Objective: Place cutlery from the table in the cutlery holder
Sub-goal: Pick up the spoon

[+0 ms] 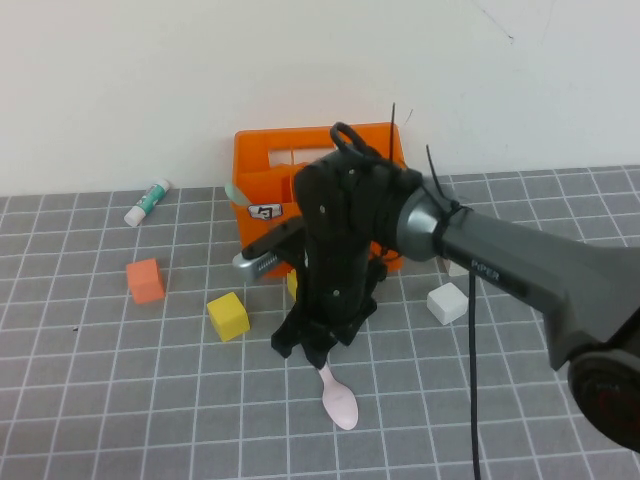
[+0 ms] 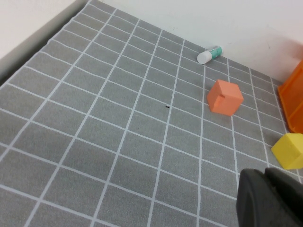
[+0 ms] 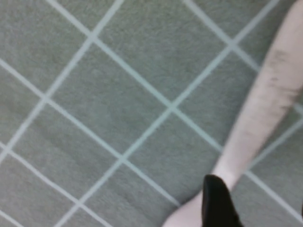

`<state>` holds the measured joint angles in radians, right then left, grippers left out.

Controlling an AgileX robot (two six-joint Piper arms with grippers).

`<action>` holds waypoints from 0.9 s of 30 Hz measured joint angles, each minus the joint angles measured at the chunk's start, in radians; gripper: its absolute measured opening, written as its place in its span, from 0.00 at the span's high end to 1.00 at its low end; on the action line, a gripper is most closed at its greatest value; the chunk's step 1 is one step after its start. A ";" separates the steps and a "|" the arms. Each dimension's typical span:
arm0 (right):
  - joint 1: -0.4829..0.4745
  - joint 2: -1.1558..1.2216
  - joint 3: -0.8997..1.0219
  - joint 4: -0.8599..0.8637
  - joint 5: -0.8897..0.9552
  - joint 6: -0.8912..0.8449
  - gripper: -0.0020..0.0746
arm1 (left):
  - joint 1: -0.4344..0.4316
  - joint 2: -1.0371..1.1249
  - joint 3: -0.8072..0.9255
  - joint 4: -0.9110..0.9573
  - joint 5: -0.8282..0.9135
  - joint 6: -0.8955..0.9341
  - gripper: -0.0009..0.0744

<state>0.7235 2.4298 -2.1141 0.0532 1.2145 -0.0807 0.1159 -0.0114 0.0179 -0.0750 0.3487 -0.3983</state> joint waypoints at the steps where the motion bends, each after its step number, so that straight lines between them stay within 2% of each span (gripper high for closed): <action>1: 0.004 0.004 0.000 0.007 0.002 0.010 0.50 | 0.000 0.000 0.000 0.000 0.000 0.000 0.99; 9: 0.028 0.038 0.000 -0.004 0.001 0.081 0.50 | 0.000 0.000 0.000 0.000 0.000 0.000 0.99; 22: 0.046 0.056 -0.010 -0.097 -0.106 0.136 0.51 | 0.000 0.000 0.000 0.000 0.000 0.000 0.99; 24: 0.046 0.056 -0.012 -0.097 -0.106 0.136 0.53 | 0.000 0.000 0.000 0.000 0.000 0.000 0.99; 27: 0.046 0.056 -0.012 -0.097 -0.106 0.136 0.62 | 0.000 0.000 0.000 0.000 -0.002 0.000 0.99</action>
<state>0.7698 2.4859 -2.1257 -0.0443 1.1090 0.0556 0.1159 -0.0114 0.0179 -0.0750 0.3470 -0.3983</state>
